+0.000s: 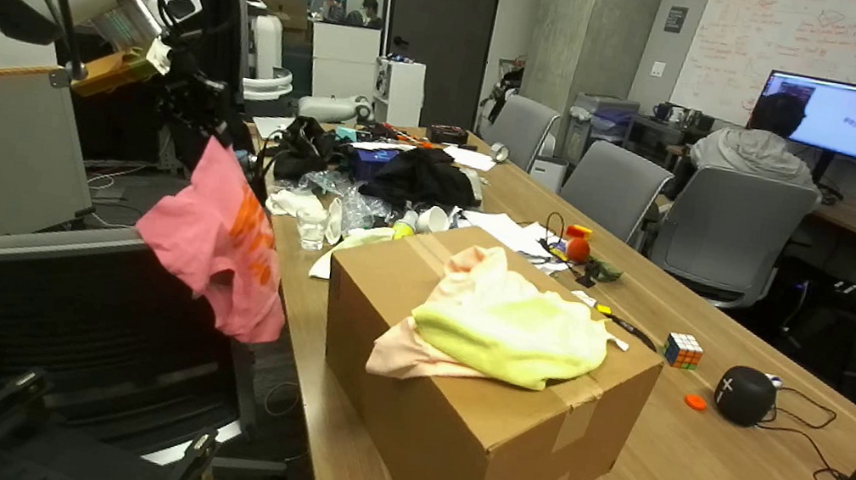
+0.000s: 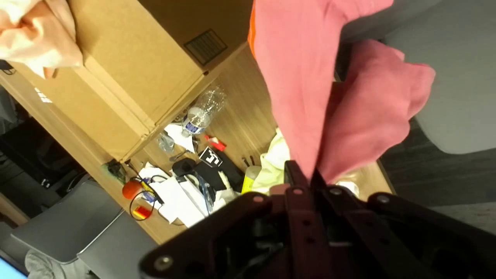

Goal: Move the peach shirt, the green towel and the pink shirt on the top of the box

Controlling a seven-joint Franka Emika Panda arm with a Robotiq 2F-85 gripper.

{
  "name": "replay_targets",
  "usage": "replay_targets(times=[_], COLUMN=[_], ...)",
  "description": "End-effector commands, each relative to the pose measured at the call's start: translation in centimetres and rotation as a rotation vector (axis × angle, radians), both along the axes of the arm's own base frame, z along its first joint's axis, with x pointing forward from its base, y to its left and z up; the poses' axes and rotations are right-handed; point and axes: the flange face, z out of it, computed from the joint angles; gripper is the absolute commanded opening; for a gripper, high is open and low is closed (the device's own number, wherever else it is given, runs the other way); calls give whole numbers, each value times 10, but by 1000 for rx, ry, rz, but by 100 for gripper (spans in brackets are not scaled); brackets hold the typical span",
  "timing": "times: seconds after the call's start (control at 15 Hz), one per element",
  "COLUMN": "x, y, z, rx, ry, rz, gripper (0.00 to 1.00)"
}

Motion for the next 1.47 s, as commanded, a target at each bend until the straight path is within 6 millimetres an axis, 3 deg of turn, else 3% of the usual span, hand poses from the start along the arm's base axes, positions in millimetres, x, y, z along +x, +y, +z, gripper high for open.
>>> replay_targets(times=[0.0,0.87,1.13,1.4], x=[12,55,67,78], y=[-3,-47,-72,-113], z=[43,163,182,191], rx=[35,205,189,157], ry=[-86,-253,-314,-360], rz=[-35,-246,-316,-417], gripper=[1,1,1,1])
